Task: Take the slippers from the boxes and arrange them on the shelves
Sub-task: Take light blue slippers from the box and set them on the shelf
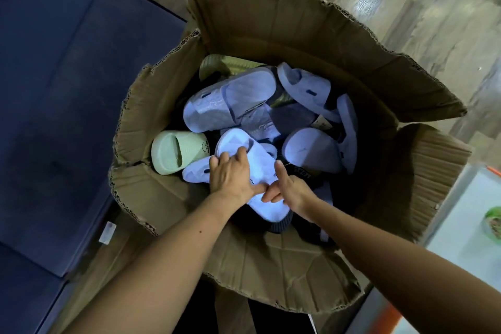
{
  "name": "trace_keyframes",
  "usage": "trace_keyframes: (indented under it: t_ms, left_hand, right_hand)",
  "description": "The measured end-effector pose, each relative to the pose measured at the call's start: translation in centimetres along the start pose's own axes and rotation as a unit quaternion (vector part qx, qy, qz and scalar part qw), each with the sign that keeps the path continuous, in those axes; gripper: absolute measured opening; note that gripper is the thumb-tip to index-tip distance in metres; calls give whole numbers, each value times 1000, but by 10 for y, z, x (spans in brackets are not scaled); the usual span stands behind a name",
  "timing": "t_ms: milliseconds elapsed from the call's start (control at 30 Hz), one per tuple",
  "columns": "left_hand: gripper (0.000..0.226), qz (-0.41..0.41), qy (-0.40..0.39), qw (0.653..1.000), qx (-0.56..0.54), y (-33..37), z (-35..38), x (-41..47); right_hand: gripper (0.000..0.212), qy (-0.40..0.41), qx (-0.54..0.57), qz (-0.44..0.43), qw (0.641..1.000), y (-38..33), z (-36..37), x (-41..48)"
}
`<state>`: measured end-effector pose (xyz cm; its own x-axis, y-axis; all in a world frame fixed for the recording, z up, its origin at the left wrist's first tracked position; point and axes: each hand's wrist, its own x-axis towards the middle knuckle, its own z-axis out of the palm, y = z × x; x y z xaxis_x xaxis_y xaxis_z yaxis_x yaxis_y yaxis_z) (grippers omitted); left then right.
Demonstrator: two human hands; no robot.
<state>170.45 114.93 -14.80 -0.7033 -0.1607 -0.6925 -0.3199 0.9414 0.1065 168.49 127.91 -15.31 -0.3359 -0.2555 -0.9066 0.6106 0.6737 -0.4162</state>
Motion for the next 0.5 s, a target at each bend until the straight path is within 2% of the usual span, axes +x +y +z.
trace_keyframes:
  t_ms: [67,167,233,333,500]
  left_hand:
    - [92,9,8,999,33,0,-1,-6]
    - [82,36,30,996,76,0,-10,-11]
    - [79,56,44,994,87,2,-20,-12]
    - [77,86,63,990,89,3,-33,-13]
    - [82,87,85,984,130,-31,-61,-20]
  right_hand:
    - [74,35,-51,-23,998,1,-6,2]
    - [61,76,-80,-53,992,-12,-13,0]
    - [52,100,-115,-54,987,-21,-15,-3]
    - [51,133,-126,-35,982,-23,-15,-6]
    - [41,120,-251,-1,960,-13,-18,-15]
